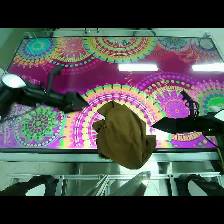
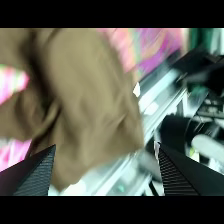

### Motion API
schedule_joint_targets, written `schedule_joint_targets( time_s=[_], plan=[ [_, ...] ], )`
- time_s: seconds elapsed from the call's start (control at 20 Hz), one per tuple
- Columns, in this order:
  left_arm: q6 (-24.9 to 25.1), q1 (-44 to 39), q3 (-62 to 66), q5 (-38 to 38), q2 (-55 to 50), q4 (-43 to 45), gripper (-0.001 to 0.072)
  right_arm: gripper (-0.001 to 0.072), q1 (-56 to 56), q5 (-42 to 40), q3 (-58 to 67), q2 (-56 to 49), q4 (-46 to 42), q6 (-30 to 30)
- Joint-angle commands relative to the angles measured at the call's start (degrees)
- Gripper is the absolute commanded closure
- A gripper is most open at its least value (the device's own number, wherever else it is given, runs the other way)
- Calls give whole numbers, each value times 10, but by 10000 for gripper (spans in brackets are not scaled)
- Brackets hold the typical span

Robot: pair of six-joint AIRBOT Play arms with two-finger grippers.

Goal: Fold the shirts.

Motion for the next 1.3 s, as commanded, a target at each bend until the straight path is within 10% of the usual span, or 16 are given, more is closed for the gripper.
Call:
schedule_joint_targets(
  time_s=[0.0,0.25,0.55,0.65,0.7,1.25],
  plan=[
    [-1,-12,-123,47,0,28,4,222,3,-23,0,-38,-51,14],
    [0,-76,-196,187,-25,25,5,310,61,-90,0,-137,-3,-49],
    [0,-156,-98,187,-167,26,47,348,131,-122,1,-208,52,-91],
    [1,-166,-48,163,-197,26,457,361,130,-118,9,-202,69,-93],
    [13,-165,-23,137,-204,26,709,605,129,-113,19,-196,64,-94],
    [-22,36,173,-88,75,28,696,685,-63,-12,324,64,-14,6]
  ],
)
